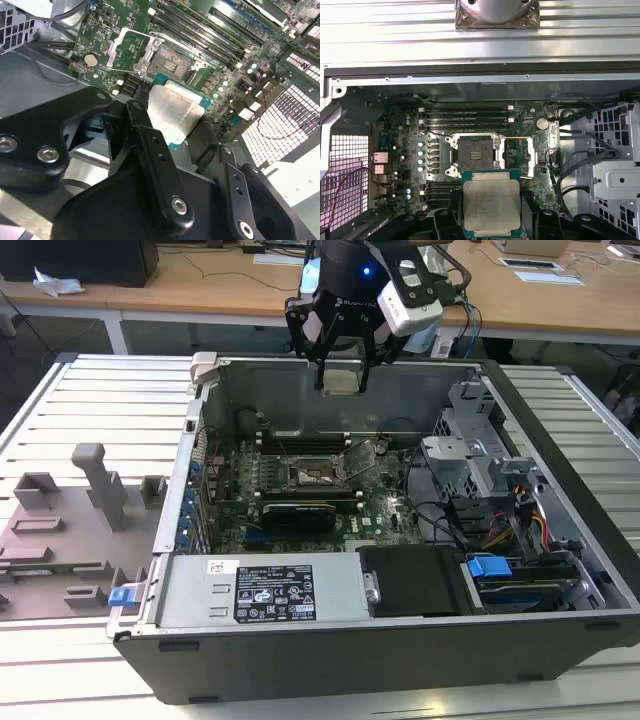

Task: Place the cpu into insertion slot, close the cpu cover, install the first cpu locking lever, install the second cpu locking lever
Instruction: 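Place the cpu into insertion slot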

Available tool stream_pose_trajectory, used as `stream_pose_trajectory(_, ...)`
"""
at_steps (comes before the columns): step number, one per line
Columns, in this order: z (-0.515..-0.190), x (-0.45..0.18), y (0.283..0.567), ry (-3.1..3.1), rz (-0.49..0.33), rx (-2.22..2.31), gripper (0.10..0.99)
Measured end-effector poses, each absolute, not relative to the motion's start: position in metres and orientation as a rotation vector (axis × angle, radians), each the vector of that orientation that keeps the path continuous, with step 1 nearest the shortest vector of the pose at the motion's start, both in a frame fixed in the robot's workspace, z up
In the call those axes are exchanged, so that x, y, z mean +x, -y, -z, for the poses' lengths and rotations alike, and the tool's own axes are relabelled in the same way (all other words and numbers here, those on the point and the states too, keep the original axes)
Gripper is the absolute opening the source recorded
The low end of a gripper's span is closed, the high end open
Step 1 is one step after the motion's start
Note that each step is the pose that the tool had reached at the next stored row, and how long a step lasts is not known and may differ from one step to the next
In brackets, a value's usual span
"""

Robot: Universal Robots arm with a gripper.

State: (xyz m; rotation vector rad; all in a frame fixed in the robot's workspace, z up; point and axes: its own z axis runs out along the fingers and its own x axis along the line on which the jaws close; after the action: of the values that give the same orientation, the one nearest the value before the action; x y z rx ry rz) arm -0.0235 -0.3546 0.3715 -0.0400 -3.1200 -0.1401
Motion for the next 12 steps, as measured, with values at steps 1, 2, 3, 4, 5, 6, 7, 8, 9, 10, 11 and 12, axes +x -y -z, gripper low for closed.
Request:
stream_pose_trajectory(1,-0.3712,-0.0235,0.3546,3.12,0.139,-0.04,0.545)
stream_pose_trajectory(2,-0.3706,-0.0235,0.3546,3.12,0.136,-0.04,0.545)
stream_pose_trajectory(3,-0.3698,-0.0235,0.3546,3.12,0.134,-0.04,0.545)
stream_pose_trajectory(4,-0.3693,-0.0235,0.3546,3.12,0.133,-0.04,0.545)
stream_pose_trajectory(5,-0.369,-0.0235,0.3546,3.12,0.133,-0.04,0.545)
stream_pose_trajectory(6,-0.3681,-0.0235,0.3546,3.12,0.133,-0.04,0.545)
stream_pose_trajectory(7,-0.3673,-0.0235,0.3546,3.12,0.133,-0.04,0.545)
stream_pose_trajectory(8,-0.3667,-0.0235,0.3546,3.12,0.133,-0.04,0.545)
stream_pose_trajectory(9,-0.3663,-0.0235,0.3546,3.12,0.133,-0.04,0.545)
stream_pose_trajectory(10,-0.3657,-0.0235,0.3546,3.12,0.133,-0.04,0.545)
stream_pose_trajectory(11,-0.3652,-0.0235,0.3546,3.12,0.133,-0.04,0.545)
stream_pose_trajectory(12,-0.3644,-0.0235,0.3546,3.12,0.133,-0.04,0.545)
